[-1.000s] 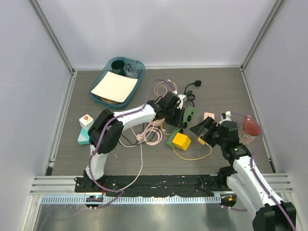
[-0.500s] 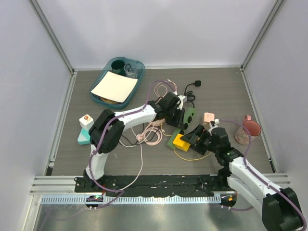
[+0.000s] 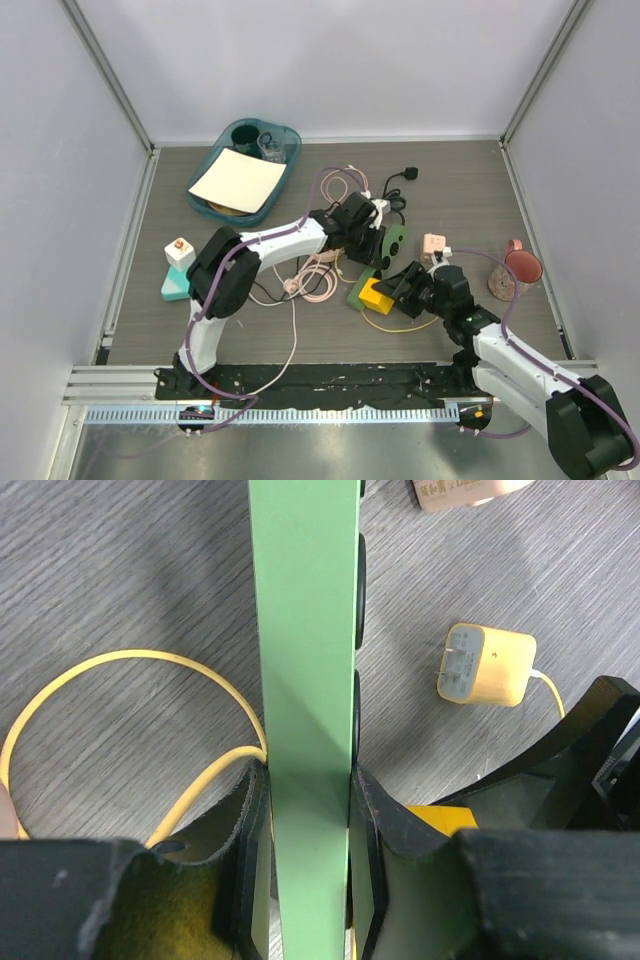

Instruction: Pull the plug off the socket

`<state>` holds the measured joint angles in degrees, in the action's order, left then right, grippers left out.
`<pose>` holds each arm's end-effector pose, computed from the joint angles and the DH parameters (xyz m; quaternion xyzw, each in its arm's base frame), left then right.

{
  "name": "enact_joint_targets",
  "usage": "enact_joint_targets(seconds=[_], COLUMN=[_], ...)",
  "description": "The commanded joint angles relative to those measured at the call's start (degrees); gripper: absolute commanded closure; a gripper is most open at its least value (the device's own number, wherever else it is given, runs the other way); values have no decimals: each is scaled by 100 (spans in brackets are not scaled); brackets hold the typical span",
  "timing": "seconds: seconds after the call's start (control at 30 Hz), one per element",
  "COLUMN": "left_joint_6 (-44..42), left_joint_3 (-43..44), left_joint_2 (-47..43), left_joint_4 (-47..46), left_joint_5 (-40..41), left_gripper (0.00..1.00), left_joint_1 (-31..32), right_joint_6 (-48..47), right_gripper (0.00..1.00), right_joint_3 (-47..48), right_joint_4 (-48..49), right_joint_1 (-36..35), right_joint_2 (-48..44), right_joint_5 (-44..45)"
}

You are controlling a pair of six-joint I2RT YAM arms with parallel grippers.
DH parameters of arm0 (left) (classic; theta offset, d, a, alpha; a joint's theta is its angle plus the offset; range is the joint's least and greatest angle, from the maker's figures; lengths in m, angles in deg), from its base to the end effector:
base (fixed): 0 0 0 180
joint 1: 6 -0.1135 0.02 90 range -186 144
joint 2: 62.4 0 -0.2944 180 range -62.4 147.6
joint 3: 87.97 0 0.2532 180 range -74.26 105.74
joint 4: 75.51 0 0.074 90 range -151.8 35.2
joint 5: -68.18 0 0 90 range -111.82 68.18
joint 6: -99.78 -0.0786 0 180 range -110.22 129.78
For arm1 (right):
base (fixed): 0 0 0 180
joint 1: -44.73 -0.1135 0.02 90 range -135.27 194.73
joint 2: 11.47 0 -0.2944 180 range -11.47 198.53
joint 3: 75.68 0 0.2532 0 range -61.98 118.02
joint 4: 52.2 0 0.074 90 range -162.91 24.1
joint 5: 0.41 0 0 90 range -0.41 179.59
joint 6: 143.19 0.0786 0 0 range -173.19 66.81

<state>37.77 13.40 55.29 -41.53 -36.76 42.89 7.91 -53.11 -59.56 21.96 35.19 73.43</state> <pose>0.3106 -0.3867 0.1877 0.2126 0.9091 -0.3051 0.1877 0.1544 0.0885 0.1463 0.2186 0.8383 0.4148 0.2782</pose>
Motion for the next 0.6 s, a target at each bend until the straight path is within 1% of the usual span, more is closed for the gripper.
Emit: enact_joint_targets(seconds=[0.0,0.1,0.13,0.2,0.27,0.3,0.33,0.37,0.4,0.43,0.5,0.57], left_joint_6=[-425,-513,-514,-540,-557,-558,-558,-566,-575,-593,-619,-680], left_joint_3=[383,454,471,507,507,507,507,515,516,516,498,489], left_joint_2=[70,184,210,263,263,246,254,255,255,255,263,298], left_joint_4=[12,99,143,179,179,188,196,196,205,196,223,240], left_joint_5=[693,870,887,914,958,984,993,993,1002,1002,1046,1194], left_gripper=[100,100,100,100,100,100,100,100,100,100,100,100], left_joint_1=[-2,33,25,34,51,51,42,51,51,51,51,51], right_joint_6=[-159,-475,-589,-827,-916,-864,-750,-618,-252,-56,252,88], right_gripper=[99,99,99,99,99,99,99,99,99,99,99,99], right_joint_3=[168,475,520,695,827,784,531,363,179,-171,-376,-229], right_joint_4=[-289,-1010,-1074,-1275,-1294,-1138,-892,-664,-17,294,857,711], right_joint_1=[-26,-26,-26,-18,-18,-18,-18,-18,-26,-18,-17,-18], right_joint_2=[-392,-884,-999,-1079,-939,-860,-764,-702,-658,-579,-517,-438], right_joint_5=[446,999,1280,1335,976,818,451,291,185,88,-80,-36])
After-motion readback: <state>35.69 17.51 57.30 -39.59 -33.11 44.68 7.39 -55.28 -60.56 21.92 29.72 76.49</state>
